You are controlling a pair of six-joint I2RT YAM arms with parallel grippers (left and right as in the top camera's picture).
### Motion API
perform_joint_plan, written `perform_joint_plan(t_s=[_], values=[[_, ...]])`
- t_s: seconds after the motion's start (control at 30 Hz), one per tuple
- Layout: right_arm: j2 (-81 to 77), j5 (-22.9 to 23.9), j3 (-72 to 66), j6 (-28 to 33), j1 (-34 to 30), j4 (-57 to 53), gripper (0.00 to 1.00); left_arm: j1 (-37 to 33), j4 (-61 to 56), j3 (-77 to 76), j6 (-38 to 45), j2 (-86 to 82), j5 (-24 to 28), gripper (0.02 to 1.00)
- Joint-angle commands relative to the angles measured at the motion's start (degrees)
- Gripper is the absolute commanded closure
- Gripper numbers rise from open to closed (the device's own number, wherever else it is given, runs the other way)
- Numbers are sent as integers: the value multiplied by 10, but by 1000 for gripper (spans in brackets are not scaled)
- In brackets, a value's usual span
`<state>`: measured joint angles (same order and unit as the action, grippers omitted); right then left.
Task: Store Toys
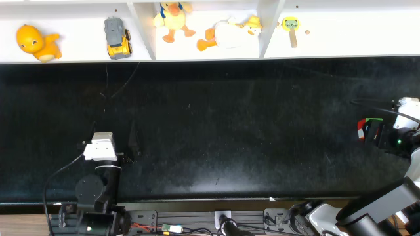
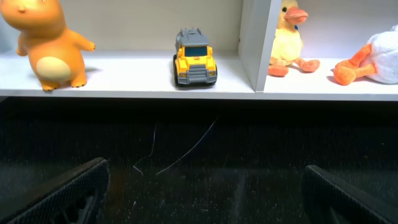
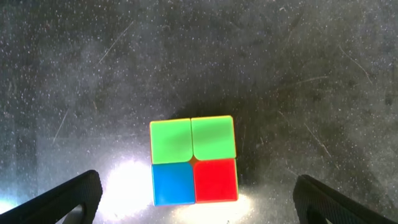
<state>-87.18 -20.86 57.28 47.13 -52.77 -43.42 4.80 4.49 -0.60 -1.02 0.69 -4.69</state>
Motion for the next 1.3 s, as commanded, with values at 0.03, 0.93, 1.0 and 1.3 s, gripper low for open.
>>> perform_joint_plan(t_s=[0.03, 0.93, 1.0, 1.3], values=[[-2, -16, 11, -9, 3, 4, 5, 0, 1, 1, 12, -5, 1, 20], [-65, 40, 11, -28, 37, 12, 5, 0, 1, 1, 12, -5, 1, 20], [-67, 40, 11, -28, 37, 10, 5, 0, 1, 1, 12, -5, 1, 20], [-70, 40, 11, -28, 37, 1, 110, 0, 1, 1, 12, -5, 1, 20]])
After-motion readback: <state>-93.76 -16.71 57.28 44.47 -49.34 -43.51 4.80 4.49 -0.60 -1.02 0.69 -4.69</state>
